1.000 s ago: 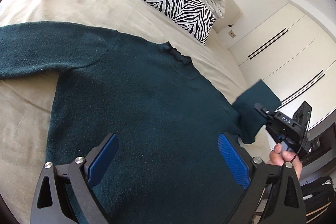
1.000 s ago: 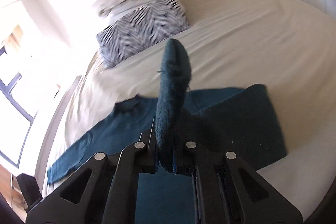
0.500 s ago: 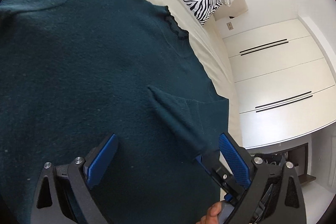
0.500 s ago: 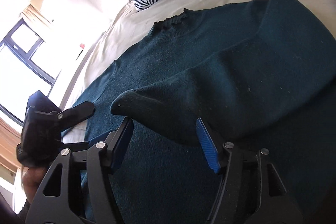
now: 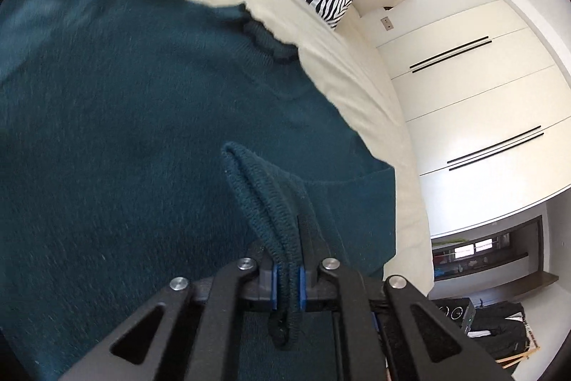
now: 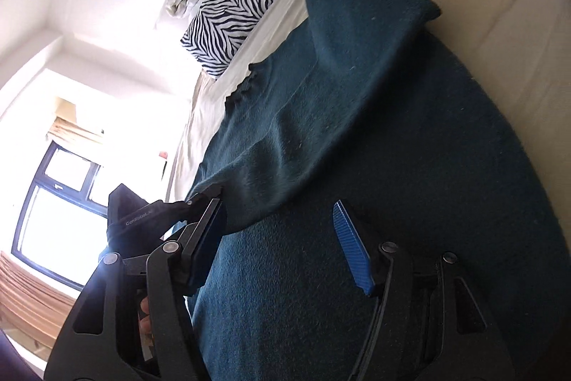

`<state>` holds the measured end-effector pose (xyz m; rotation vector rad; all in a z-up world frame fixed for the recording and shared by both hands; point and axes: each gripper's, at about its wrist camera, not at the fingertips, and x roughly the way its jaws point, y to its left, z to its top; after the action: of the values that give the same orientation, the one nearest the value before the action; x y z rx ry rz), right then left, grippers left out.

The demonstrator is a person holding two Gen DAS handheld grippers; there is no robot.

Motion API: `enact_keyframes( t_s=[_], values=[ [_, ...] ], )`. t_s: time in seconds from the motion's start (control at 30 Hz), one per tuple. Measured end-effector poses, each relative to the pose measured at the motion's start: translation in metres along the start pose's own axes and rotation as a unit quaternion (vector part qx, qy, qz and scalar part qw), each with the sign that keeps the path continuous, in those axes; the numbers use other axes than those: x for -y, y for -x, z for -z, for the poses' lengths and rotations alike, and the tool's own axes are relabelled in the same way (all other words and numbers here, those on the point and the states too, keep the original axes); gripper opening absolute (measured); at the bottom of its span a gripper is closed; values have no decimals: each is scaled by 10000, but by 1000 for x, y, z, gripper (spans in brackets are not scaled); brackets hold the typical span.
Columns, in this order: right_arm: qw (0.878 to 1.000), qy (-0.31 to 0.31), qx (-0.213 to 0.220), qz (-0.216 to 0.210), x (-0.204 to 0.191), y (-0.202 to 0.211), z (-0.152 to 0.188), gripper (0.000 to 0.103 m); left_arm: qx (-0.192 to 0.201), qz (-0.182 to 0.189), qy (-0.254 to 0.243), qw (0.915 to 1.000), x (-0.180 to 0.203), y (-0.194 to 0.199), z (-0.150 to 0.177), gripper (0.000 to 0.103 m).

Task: Fold small clothes
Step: 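Grasp the other sleeve with the left tool, fold it across the body, release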

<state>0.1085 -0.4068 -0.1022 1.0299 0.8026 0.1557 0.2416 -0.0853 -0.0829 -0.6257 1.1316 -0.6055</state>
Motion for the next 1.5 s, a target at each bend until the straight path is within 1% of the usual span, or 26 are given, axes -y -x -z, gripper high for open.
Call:
enact_keyframes(
  t_s=[0.07, 0.13, 0.17, 0.2, 0.23, 0.33, 0.43, 0.47, 0.53, 0.57, 0.63, 0.73, 0.8, 0.83, 0.9, 1.03, 1.13, 1.2, 1.3, 1.4, 1.5],
  values=[
    [9999, -132, 80, -14, 7, 7, -5, 61, 300, -136, -288, 9990, 10, 13, -18, 8],
    [9996, -242, 141, -38, 12, 12, -10, 61, 585, -380, -585, 9959, 16, 24, -33, 8],
    [9994, -310, 176, -34, 14, 14, -12, 61, 691, -479, -690, 9941, 16, 29, -40, 8],
    [9990, -382, 215, -47, 17, 17, -13, 61, 757, -504, -710, 9933, 13, 32, -46, 8],
    [9986, -453, 256, -64, 20, 20, -15, 61, 777, -489, -668, 9935, 8, 35, -50, 8],
    [9975, -613, 345, -96, 19, 12, -27, 61, 800, -577, -551, 9936, -9, 32, -58, 8],
    [9968, -716, 329, -154, 12, 0, -40, 63, 771, -665, -422, 9939, -26, 23, -65, 8],
    [9968, -711, 340, -137, 8, -7, -45, 63, 746, -649, -373, 9944, -31, 22, -64, 8],
    [9966, -751, 325, 134, 4, -27, -58, 63, 671, -613, -289, 9954, -37, 17, -64, 8],
    [9955, -882, 297, 186, 7, -37, -63, 63, 641, -613, -298, 9956, -39, 18, -59, 8],
    [9936, -1088, 287, 97, 11, -53, -76, 63, 600, -642, -301, 9957, -42, 15, -56, 8],
    [9914, -1139, 623, 147, 14, -54, -94, 62, 608, -673, -191, 9957, -51, 13, -58, 8],
    [9872, -1224, 1003, 172, 23, -39, -104, 61, 624, -678, -94, 9957, -58, 12, -60, 9],
    [9846, -1357, 1098, 68, 30, -34, -107, 61, 615, -678, -60, 9958, -62, 11, -59, 9],
    [9811, -1580, 1098, -197, 43, -29, -111, 61, 557, -706, -16, 9959, -68, 6, -59, 9],
    [9875, -1241, 975, -57, 41, -24, -106, 60, 593, -667, 24, 9960, -76, 2, -54, 9],
    [9877, -1309, 852, -42, 39, -14, -98, 61, 631, -642, -21, 9959, -76, 3, -55, 11],
    [9869, -1439, 733, -10, 33, -4, -96, 63, 649, -610, -56, 9960, -79, 2, -56, 12],
    [9915, -1044, 776, -56, 7, 8, -98, 63, 719, -584, -135, 9956, -81, 0, -53, 12],
    [9944, -725, 760, -151, -12, 2, -116, 63, 841, -542, -262, 9946, -84, -2, -48, 12],
    [9962, -709, 499, -25, -10, -26, -141, 63, 968, -403, -293, 9941, -89, -1, -44, 13]
  ],
)
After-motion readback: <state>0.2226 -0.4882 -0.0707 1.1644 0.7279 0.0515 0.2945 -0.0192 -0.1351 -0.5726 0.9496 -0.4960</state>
